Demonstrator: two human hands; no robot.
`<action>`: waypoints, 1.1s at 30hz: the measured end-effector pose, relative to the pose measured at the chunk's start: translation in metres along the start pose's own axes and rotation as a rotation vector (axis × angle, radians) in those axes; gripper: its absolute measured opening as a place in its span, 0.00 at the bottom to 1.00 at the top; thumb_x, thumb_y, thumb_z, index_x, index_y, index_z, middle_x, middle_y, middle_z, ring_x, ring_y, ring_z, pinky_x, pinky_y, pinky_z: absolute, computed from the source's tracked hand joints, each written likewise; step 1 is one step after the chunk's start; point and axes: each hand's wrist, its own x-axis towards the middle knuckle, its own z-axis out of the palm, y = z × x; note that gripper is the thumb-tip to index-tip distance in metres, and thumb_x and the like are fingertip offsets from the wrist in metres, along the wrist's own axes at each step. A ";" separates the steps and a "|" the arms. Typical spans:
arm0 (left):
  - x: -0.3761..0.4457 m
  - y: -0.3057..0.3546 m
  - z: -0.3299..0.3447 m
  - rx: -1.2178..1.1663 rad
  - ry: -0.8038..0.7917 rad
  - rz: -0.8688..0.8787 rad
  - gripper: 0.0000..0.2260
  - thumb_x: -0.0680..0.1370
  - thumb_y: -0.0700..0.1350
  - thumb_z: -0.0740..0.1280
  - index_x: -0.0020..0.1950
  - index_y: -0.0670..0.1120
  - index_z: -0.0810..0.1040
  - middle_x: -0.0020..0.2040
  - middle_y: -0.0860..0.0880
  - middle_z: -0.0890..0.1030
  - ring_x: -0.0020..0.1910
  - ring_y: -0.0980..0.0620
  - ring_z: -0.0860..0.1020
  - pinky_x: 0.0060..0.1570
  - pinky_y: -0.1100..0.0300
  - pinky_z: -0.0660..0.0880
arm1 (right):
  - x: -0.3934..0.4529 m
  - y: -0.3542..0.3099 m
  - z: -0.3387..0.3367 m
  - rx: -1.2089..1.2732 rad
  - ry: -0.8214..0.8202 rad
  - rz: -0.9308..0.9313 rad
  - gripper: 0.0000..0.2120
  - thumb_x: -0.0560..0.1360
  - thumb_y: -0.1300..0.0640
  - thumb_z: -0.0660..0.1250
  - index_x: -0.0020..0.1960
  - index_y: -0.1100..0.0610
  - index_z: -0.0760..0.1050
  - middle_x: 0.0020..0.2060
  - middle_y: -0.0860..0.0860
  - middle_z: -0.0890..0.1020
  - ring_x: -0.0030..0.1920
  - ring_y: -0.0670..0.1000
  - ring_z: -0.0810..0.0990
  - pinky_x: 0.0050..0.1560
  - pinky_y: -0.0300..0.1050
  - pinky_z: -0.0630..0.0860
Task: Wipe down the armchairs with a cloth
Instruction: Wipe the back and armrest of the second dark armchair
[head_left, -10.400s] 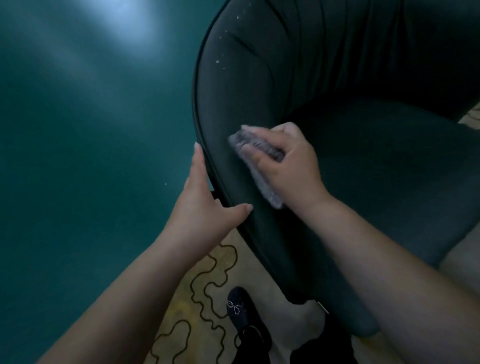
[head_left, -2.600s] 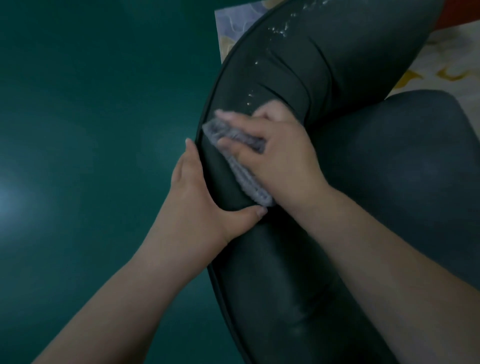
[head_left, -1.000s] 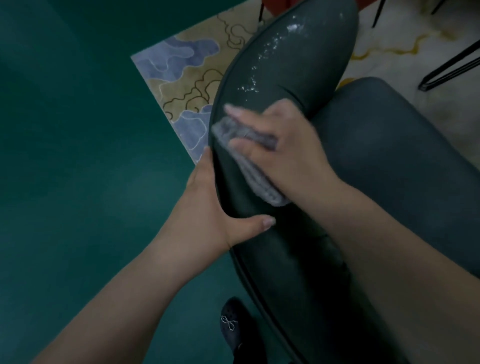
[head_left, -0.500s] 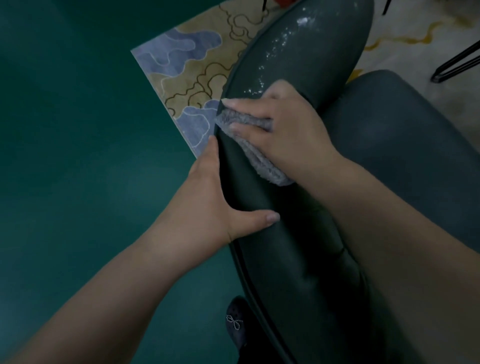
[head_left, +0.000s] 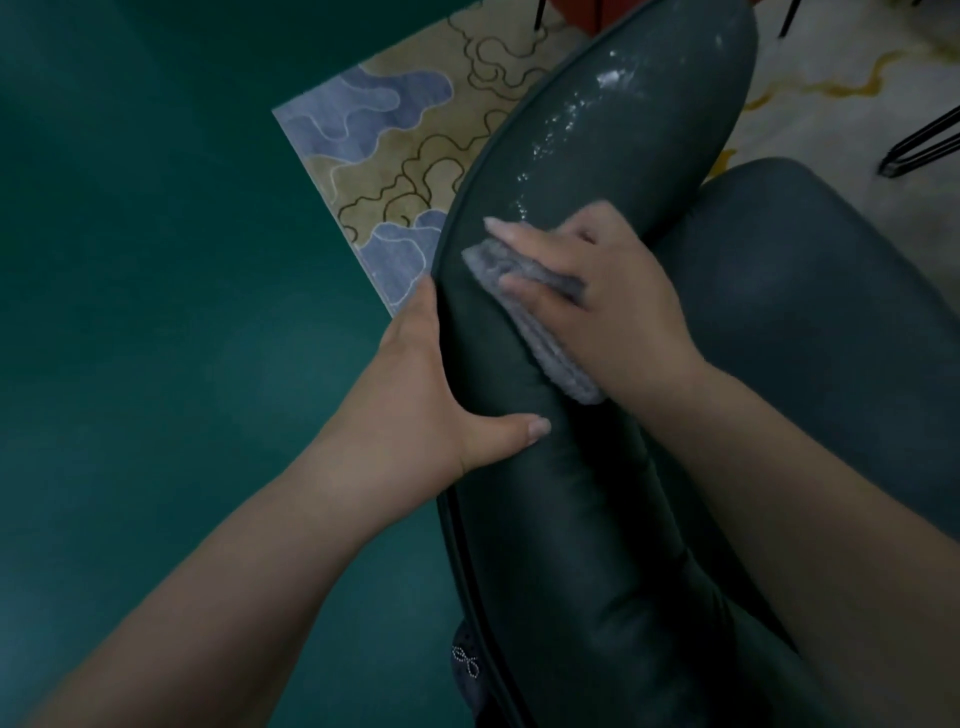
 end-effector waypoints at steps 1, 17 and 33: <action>0.001 -0.001 -0.001 0.003 -0.008 -0.017 0.59 0.57 0.60 0.76 0.79 0.52 0.45 0.76 0.57 0.59 0.71 0.62 0.61 0.64 0.74 0.58 | -0.006 0.010 -0.005 0.003 0.032 0.042 0.18 0.75 0.46 0.66 0.65 0.38 0.72 0.46 0.46 0.69 0.45 0.44 0.72 0.47 0.38 0.72; 0.014 0.001 0.008 -0.042 0.032 -0.047 0.60 0.56 0.60 0.75 0.79 0.52 0.43 0.77 0.56 0.57 0.71 0.64 0.60 0.64 0.75 0.56 | 0.061 0.006 -0.005 -0.152 0.049 0.075 0.21 0.74 0.40 0.65 0.66 0.43 0.74 0.46 0.47 0.72 0.52 0.49 0.73 0.52 0.46 0.72; 0.014 0.000 0.011 -0.048 0.027 -0.049 0.60 0.55 0.61 0.73 0.78 0.54 0.41 0.76 0.59 0.54 0.60 0.76 0.52 0.51 0.89 0.46 | 0.026 0.003 -0.016 0.092 0.207 0.022 0.18 0.71 0.55 0.70 0.60 0.50 0.71 0.53 0.49 0.70 0.52 0.37 0.71 0.51 0.25 0.66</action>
